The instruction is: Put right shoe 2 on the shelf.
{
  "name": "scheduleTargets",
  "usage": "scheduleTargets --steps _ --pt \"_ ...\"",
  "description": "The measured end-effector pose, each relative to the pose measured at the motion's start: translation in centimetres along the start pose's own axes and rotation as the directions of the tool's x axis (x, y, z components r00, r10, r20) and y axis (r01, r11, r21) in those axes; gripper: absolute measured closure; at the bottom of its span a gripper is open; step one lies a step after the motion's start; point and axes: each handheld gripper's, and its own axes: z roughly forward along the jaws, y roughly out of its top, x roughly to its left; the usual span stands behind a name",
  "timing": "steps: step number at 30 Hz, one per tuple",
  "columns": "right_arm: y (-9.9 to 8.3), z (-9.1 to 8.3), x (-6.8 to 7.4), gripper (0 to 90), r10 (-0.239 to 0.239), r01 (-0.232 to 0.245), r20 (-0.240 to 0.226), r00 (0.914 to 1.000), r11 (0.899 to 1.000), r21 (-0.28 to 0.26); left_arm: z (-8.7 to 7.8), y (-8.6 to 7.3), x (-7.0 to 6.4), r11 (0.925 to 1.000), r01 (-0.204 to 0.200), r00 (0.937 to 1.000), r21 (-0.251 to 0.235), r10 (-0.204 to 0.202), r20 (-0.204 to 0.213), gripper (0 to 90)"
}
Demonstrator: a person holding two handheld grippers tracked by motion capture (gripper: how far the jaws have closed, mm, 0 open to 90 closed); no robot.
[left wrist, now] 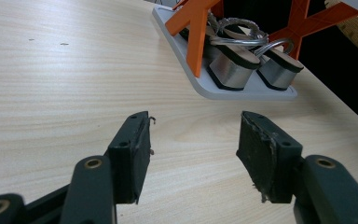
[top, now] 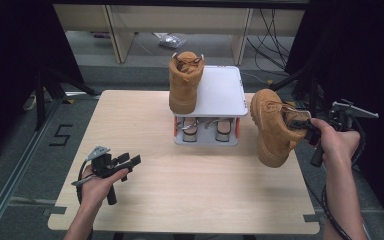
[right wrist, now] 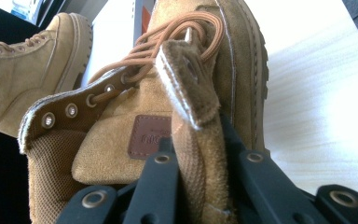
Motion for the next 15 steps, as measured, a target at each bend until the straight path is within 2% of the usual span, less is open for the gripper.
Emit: scheduleTargets --steps 1,2,3,6,7,8,9,10,13,14,15 --pt "0.1 0.0 -0.1 82.9 -0.039 0.039 0.007 0.9992 0.999 -0.009 0.0 0.0 0.0 1.0 0.0 1.0 -0.001 0.0 -0.001 43.2" --pt "0.1 0.0 0.2 82.9 -0.004 0.004 0.013 0.9999 1.0 -0.011 0.0 0.0 0.0 1.0 0.002 1.0 -0.001 -0.002 -0.001 43.2" --pt "0.2 0.0 0.1 82.9 -0.018 0.018 -0.006 0.9998 1.0 -0.008 0.0 0.0 0.0 1.0 0.001 1.0 0.0 -0.001 0.0 43.2" --pt "0.4 0.0 0.3 82.9 -0.023 0.023 -0.001 0.9997 0.999 -0.023 0.0 0.0 0.1 1.0 0.003 1.0 0.0 -0.003 0.002 43.3" --pt "0.4 0.0 0.4 82.9 -0.009 0.009 -0.003 1.0 1.0 -0.028 0.0 0.0 0.1 1.0 0.003 1.0 0.001 -0.003 -0.001 43.3" --pt "0.5 -0.1 0.4 82.8 -0.024 0.024 -0.009 0.9997 1.0 -0.019 0.0 0.0 0.1 1.0 -0.001 1.0 0.007 0.001 -0.006 43.3" --pt "0.6 0.0 0.6 82.8 -0.004 0.004 -0.007 1.0 1.0 -0.03 0.1 0.0 0.1 1.0 0.0 1.0 0.002 0.0 0.002 43.3" --pt "0.7 0.0 0.6 82.8 -0.022 0.022 0.001 0.9997 0.999 -0.036 0.1 0.0 0.1 1.0 -0.002 1.0 0.004 0.002 0.001 43.3" --pt "0.9 0.0 0.9 82.7 -0.022 0.022 -0.011 0.9997 0.999 -0.048 0.0 0.0 0.1 1.0 -0.003 1.0 0.007 0.003 -0.005 43.3" --pt "1.0 0.0 0.9 82.7 -0.038 0.038 0.002 0.9993 0.998 -0.053 0.0 0.0 0.1 1.0 -0.003 1.0 0.007 0.003 -0.006 43.2" --pt "1.0 -0.1 1.1 82.7 -0.022 0.022 -0.008 0.9997 0.998 -0.052 0.0 0.0 0.1 1.0 -0.004 1.0 0.006 0.004 -0.002 43.3"
